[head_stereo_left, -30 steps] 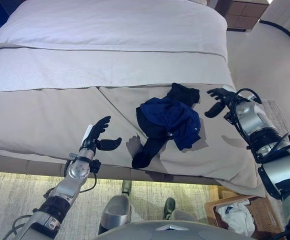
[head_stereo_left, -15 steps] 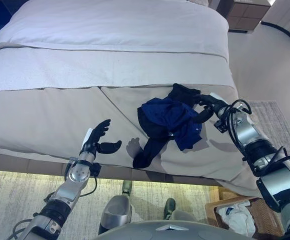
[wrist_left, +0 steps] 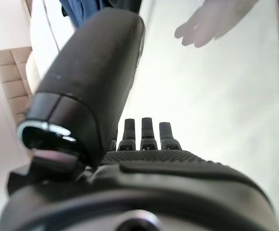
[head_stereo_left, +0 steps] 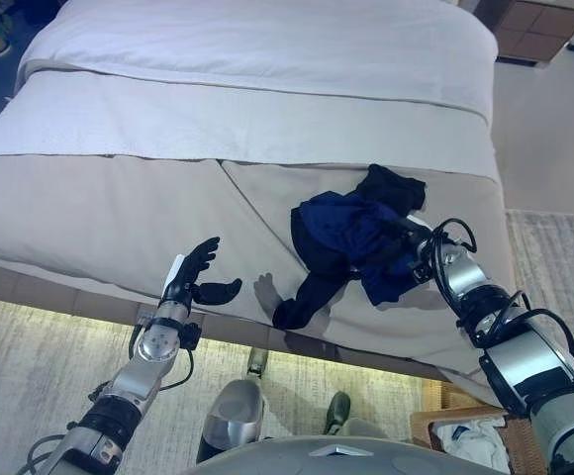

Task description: Pick up the clothes from the bed and place them into the basket

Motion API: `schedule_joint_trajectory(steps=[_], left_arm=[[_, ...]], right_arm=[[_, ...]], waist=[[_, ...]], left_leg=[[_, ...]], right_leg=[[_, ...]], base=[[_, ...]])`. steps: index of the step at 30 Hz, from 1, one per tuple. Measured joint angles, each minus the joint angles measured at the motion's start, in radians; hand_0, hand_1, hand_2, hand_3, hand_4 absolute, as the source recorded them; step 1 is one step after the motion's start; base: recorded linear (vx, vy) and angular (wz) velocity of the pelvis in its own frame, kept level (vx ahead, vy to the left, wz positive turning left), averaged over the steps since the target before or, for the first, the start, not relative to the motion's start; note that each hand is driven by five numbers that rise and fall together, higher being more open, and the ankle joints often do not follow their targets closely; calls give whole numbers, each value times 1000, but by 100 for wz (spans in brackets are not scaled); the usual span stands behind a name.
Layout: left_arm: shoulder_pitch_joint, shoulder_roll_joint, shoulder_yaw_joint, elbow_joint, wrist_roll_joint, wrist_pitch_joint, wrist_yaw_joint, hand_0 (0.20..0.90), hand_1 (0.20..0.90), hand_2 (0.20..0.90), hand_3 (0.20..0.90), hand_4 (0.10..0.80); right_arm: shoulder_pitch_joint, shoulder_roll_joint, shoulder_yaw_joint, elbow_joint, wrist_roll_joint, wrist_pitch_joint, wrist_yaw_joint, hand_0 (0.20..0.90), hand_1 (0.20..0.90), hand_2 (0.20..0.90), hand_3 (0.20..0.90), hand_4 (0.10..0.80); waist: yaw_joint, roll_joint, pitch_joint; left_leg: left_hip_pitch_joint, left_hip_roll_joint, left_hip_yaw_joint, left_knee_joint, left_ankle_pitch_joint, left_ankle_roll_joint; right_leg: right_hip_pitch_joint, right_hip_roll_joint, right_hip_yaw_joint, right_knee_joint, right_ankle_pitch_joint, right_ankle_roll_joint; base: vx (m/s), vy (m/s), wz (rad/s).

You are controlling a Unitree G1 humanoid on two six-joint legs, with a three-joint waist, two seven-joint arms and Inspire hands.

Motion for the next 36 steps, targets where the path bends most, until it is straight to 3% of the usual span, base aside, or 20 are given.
schedule_joint_trajectory(steps=[1, 2, 3, 17, 26, 36], left_arm=[[0, -2, 0, 0, 0, 0, 0, 900, 900, 900, 900, 800], [0, -2, 0, 0, 0, 0, 0, 900, 900, 900, 900, 800], [0, -2, 0, 0, 0, 0, 0, 900, 900, 900, 900, 800], [-1, -4, -3, 0, 1, 0, 1, 900, 900, 900, 900, 800], [-4, -3, -2, 0, 2, -2, 0, 900, 900, 900, 900, 800], [-5, -3, 2, 0, 3, -3, -12, 900, 900, 900, 900, 800]], right_arm=[[-6, 0, 0, 10, 0, -1, -9, 488, 488, 488, 420, 320], [-9, 0, 0, 10, 0, -1, -18, 328, 328, 328, 233, 133], [-9, 0, 0, 11, 0, -1, -27, 300, 300, 300, 200, 100], [-14, -19, -2, -7, -2, -11, -61, 300, 300, 300, 200, 100], [-22, -107, -23, -217, 65, 4, -74, 300, 300, 300, 200, 100], [-25, -187, -81, -318, 173, 13, -70, 300, 300, 300, 200, 100]], waist=[[1, 10, 3], [1, 17, 6], [4, 23, 9], [7, 23, 19], [-25, -27, 46], [-72, -35, 44]], left_leg=[[-5, 0, -3, 0, 1, -1], [-9, -1, -7, 0, 3, -2], [-11, 0, -9, 0, 4, -2], [-6, 2, -9, 0, 4, -3], [38, 5, 26, 0, -3, -5], [68, 7, 57, -1, -12, 3]], right_leg=[[-4, 0, -3, 0, 0, 0], [-6, 1, -6, 0, 0, 0], [-7, 2, -9, 0, 0, 0], [5, 5, -13, -10, 0, 0], [30, 7, 25, -10, 2, -3], [42, 5, 59, -10, 9, -6]], base=[[-26, 7, 9], [-17, 3, 9], [-17, 0, 6], [16, -5, 0], [20, -34, -12], [8, -1, -10]])
